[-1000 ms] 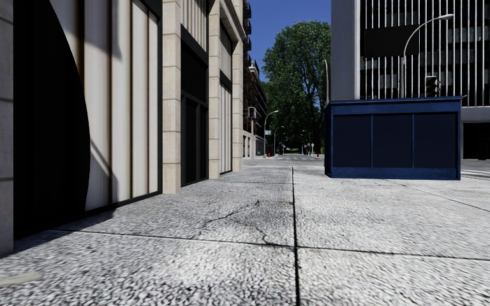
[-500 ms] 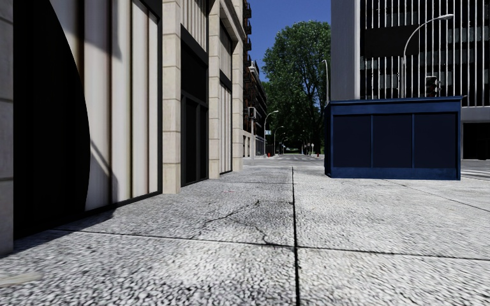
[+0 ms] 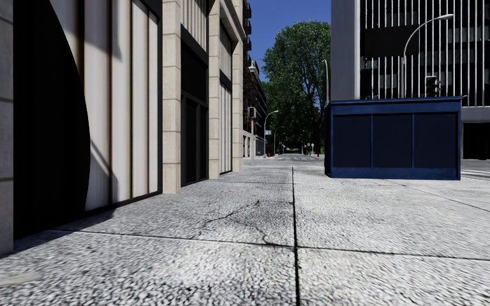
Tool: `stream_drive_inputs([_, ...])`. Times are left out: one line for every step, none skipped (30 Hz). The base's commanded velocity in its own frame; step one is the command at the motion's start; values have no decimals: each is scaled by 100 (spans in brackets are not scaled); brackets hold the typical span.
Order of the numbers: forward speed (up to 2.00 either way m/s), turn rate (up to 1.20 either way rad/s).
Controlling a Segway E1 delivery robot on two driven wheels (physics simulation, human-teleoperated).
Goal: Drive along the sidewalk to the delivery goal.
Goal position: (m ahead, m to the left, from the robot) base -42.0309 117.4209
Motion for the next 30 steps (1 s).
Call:
stream_drive_inputs([0, -7])
stream_drive_inputs([0, -7])
stream_drive_inputs([0, -35])
stream_drive_inputs([0, -64])
stream_drive_inputs([0, -77])
stream_drive_inputs([0, -77])
stream_drive_inputs([0, -81])
stream_drive_inputs([0, -81])
stream_drive_inputs([0, -82])
stream_drive_inputs([0, -82])
stream_drive_inputs([0, -82])
stream_drive_inputs([0, -82])
stream_drive_inputs([0, -82])
stream_drive_inputs([0, -82])
stream_drive_inputs([0, -82])
stream_drive_inputs([0, -82])
stream_drive_inputs([0, -83])
stream_drive_inputs([0, -83])
stream_drive_inputs([0, -83])
stream_drive_inputs([0, -83])
stream_drive_inputs([0, -83])
stream_drive_inputs([0, -83])
stream_drive_inputs([0, -83])
stream_drive_inputs([0, -83])
stream_drive_inputs([0, -83])
stream_drive_inputs([0, -83])
stream_drive_inputs([0, -83])
stream_drive_inputs([0, -83])
stream_drive_inputs([0, -83])
stream_drive_inputs([0, -83])
